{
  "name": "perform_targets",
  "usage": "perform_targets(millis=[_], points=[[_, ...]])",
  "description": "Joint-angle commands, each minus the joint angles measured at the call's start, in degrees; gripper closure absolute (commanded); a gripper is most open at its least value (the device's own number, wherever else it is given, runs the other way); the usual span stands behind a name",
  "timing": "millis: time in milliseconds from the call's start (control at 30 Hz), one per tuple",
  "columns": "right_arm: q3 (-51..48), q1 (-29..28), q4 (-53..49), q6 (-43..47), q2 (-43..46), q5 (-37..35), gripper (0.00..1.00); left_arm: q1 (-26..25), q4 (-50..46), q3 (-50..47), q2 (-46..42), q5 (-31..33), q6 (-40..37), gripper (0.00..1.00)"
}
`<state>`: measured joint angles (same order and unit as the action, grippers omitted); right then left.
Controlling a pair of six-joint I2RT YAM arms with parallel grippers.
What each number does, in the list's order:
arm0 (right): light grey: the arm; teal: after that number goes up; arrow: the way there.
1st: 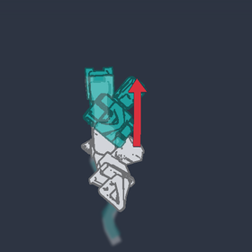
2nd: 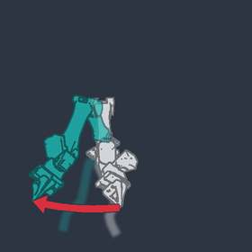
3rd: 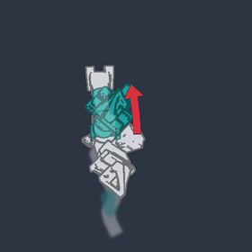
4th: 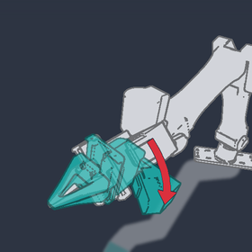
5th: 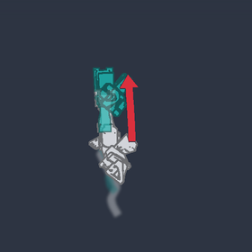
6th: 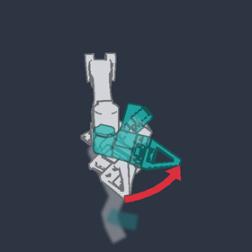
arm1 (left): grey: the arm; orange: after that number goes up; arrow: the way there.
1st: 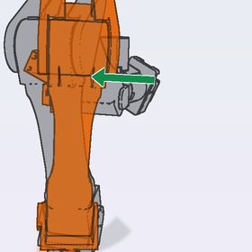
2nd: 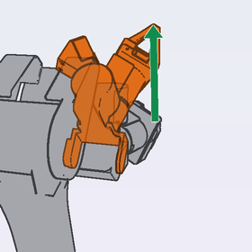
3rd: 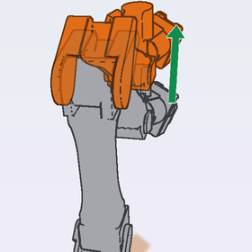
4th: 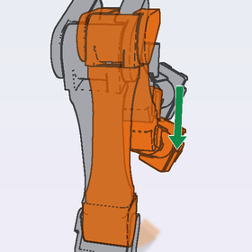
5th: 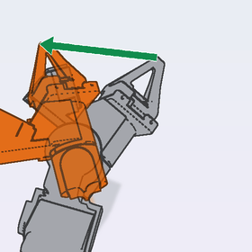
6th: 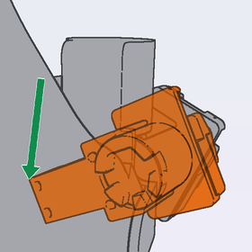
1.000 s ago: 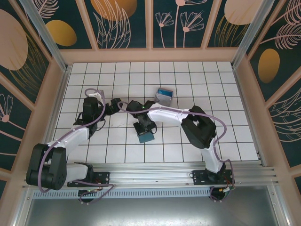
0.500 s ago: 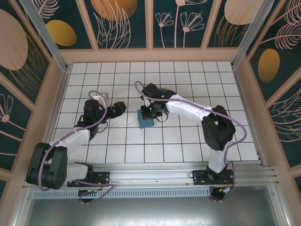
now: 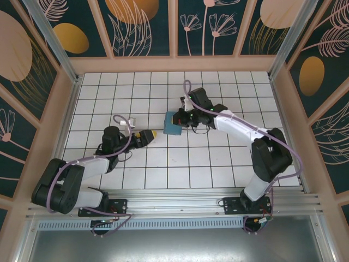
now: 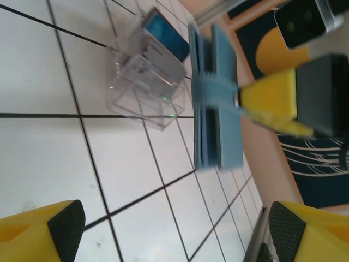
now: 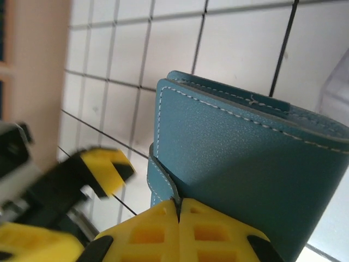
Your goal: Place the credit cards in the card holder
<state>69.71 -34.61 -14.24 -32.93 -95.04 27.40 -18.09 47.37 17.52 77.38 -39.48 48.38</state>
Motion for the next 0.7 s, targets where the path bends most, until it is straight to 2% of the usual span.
perform_targets(millis=[0,100,300,433,467,533,633,667], points=[[-2.9,1.0,15.2,-9.2,4.7,3.1,1.0,-1.3,13.6,0.4,0.8,-3.3,5.2,0.15],[-4.9,0.9,22.1,-12.7,6.0,1.9,1.0,-3.3,14.0,4.4,3.5,-3.9,5.7,0.17],[-9.6,1.0,32.4,-19.0,7.5,1.8,1.0,-4.7,28.7,9.7,12.0,-2.6,13.2,0.23],[-9.7,0.9,34.2,-20.0,8.0,2.4,1.0,-4.8,34.9,13.3,17.2,-2.6,17.1,0.3],[-9.9,1.0,34.7,-20.4,8.2,2.6,1.0,-4.8,35.7,14.0,17.9,-2.3,17.5,0.31],[-10.2,1.0,35.3,-20.8,8.6,2.7,1.0,-4.8,35.9,15.7,19.0,-2.6,17.4,0.41],[-10.2,1.1,35.2,-20.8,8.9,2.5,1.0,-4.9,34.1,17.1,19.0,-2.4,16.4,0.43],[-10.0,1.1,35.1,-20.8,8.8,2.7,1.0,-4.9,33.8,17.2,18.8,-2.1,15.9,0.48]])
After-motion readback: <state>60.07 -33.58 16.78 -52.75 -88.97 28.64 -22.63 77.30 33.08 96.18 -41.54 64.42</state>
